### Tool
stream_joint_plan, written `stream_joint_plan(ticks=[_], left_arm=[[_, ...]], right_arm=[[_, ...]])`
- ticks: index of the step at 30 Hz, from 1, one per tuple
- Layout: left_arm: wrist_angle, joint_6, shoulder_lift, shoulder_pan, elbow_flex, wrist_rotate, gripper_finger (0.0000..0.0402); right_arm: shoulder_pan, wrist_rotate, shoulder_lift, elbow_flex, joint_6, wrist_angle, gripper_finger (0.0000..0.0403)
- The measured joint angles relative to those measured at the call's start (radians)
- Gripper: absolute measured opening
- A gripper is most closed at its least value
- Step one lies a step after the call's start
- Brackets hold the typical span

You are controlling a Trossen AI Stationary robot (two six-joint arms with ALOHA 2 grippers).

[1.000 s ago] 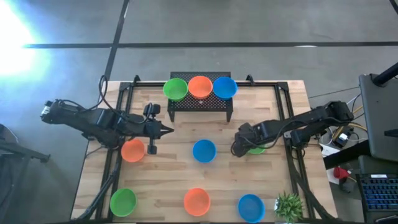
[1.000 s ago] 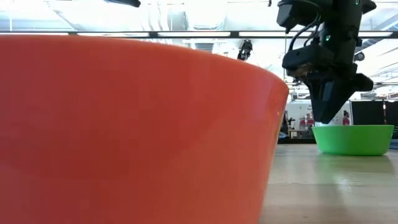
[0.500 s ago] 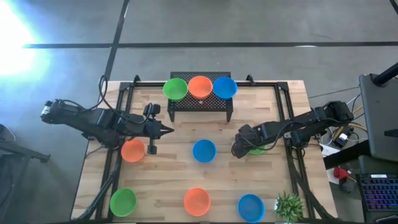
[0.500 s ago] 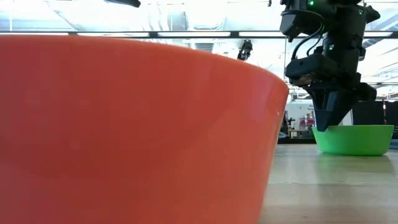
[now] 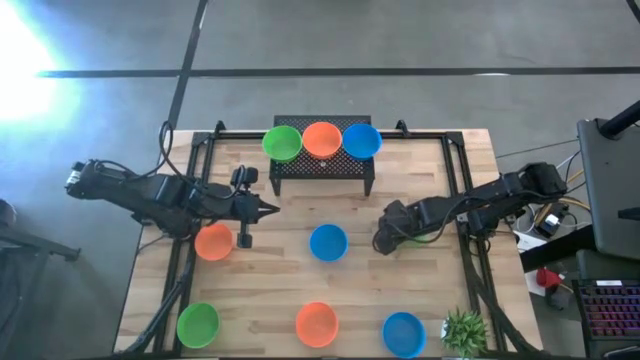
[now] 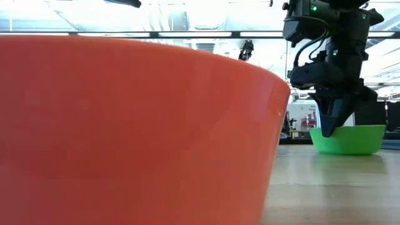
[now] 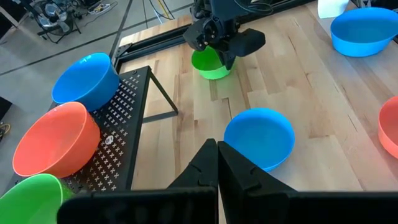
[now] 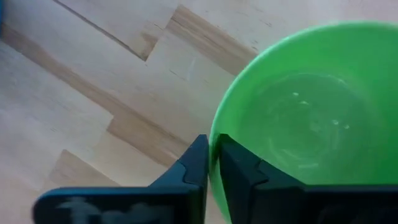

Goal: Pick & Place Mini bowls
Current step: Stack the top green bowl on the green bowl on the shelf

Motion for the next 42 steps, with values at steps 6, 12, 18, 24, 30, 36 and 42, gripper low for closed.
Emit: stream_joint_plan(ticks=[6, 12, 18, 24, 30, 36, 42], left_arm=[[0.000, 0.000, 0.000, 0.000, 0.000, 0.000, 0.0000], [0.000, -0.005, 0.000, 0.000, 0.000, 0.000, 0.0000], [0.001, -0.008, 0.002, 0.000, -0.002, 0.000, 0.0000], [0.006, -0.026, 0.002, 0.000, -0.002, 0.000, 0.0009], [0.022, -0.031, 0.006, 0.000, -0.002, -0.001, 0.0062], [0.095, -0.006, 0.040, 0.000, -0.002, -0.068, 0.0093], [0.155, 0.076, 0.109, 0.001, -0.002, -0.179, 0.0094]], right_arm=[[0.001, 0.002, 0.011, 0.005, -0.053, -0.004, 0.0014], [0.005, -0.018, 0.011, 0.091, -0.127, -0.050, 0.0011], [0.009, 0.007, 0.026, 0.233, -0.229, -0.145, 0.0010], [0.025, 0.064, 0.058, 0.367, -0.291, -0.280, 0.0010], [0.063, 0.128, 0.105, 0.498, -0.335, -0.413, 0.0010], [0.112, 0.169, 0.154, 0.620, -0.453, -0.510, 0.0011], [0.154, 0.261, 0.181, 0.690, -0.618, -0.520, 0.0011]])
